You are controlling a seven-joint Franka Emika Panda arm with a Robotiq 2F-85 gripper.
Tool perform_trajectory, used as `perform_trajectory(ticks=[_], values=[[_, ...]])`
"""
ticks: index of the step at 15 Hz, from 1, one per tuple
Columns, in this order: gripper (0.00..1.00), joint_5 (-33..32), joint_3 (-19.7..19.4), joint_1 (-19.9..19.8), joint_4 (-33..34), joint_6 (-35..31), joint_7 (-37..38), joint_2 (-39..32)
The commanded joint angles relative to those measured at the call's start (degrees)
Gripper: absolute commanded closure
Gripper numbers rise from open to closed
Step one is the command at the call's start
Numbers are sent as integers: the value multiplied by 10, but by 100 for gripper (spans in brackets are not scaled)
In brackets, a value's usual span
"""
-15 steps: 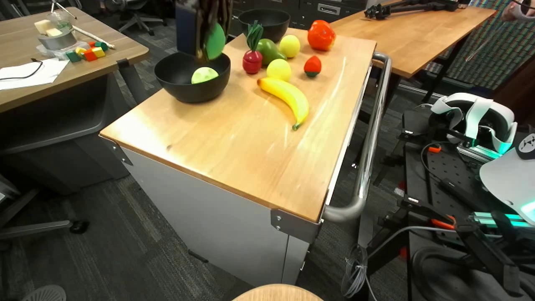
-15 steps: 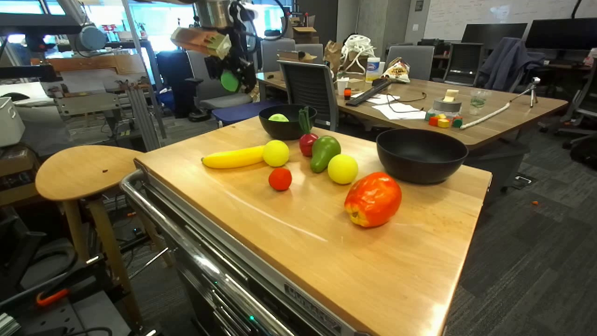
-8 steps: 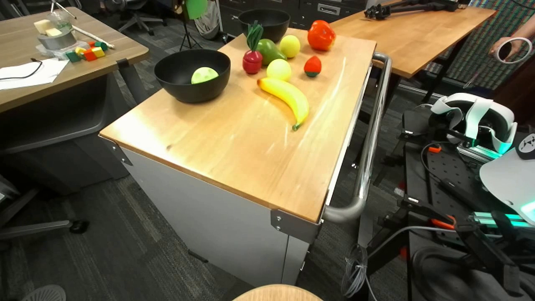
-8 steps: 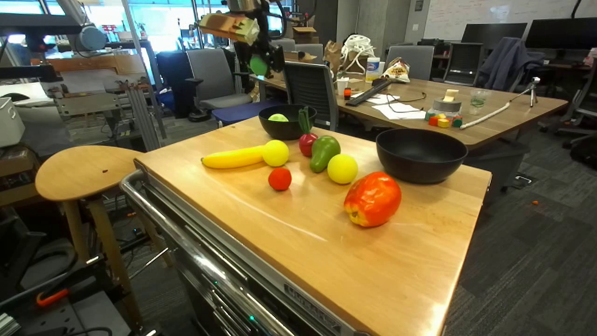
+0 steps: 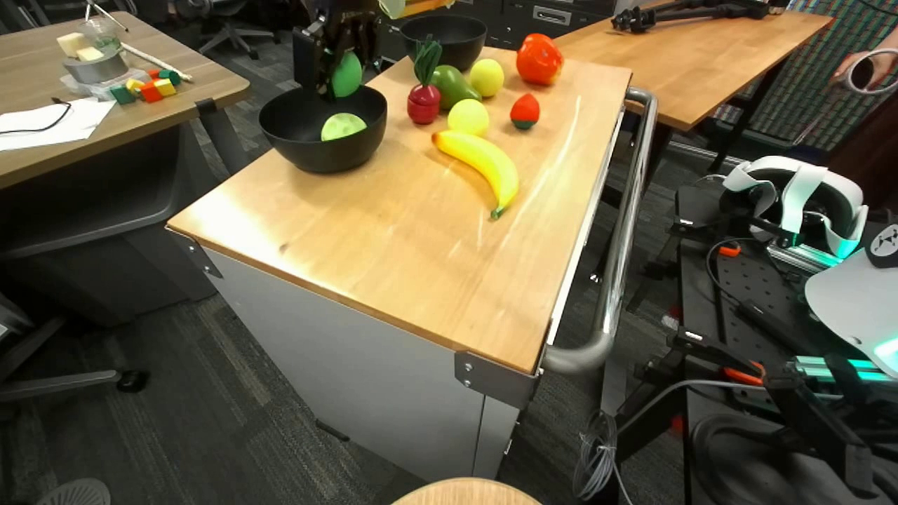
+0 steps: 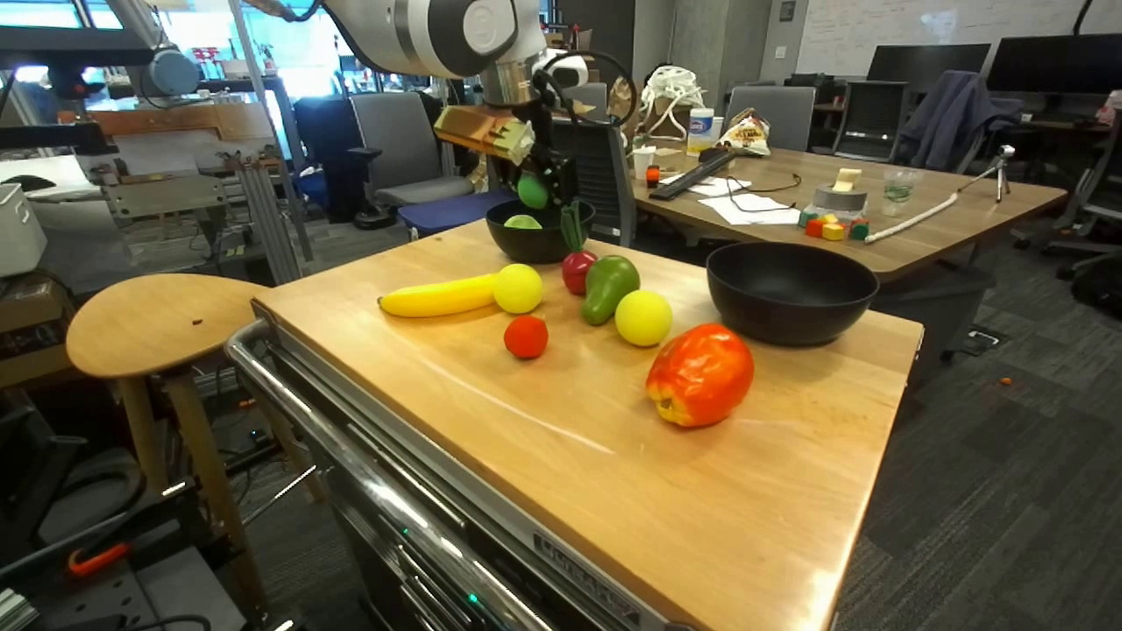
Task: Put the fruits inside the two black bowls
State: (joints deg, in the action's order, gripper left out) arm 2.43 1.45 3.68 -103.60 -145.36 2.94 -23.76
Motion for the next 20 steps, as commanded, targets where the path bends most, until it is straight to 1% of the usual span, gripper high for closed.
perform_trajectory(ticks=[1,3,4,5,8,11,12,13,14,17,19,20], values=[[19,8,7,1,12,29,15,8],[3,19,17,2,-4,59,18,41],[0,15,14,6,-12,75,30,62],[0,13,14,8,-17,89,39,82],[0,-37,-9,18,-45,116,105,158],[0,-77,-27,-1,-78,184,168,225],[0,-70,-29,-10,-90,204,172,242],[0,-36,-28,-19,-99,221,145,251],[0,-54,-22,-15,-61,206,146,214],[0,-48,-24,-27,-90,218,145,240],[0,-72,-18,-23,-116,172,152,241],[0,-70,-19,-24,-119,168,155,237]])
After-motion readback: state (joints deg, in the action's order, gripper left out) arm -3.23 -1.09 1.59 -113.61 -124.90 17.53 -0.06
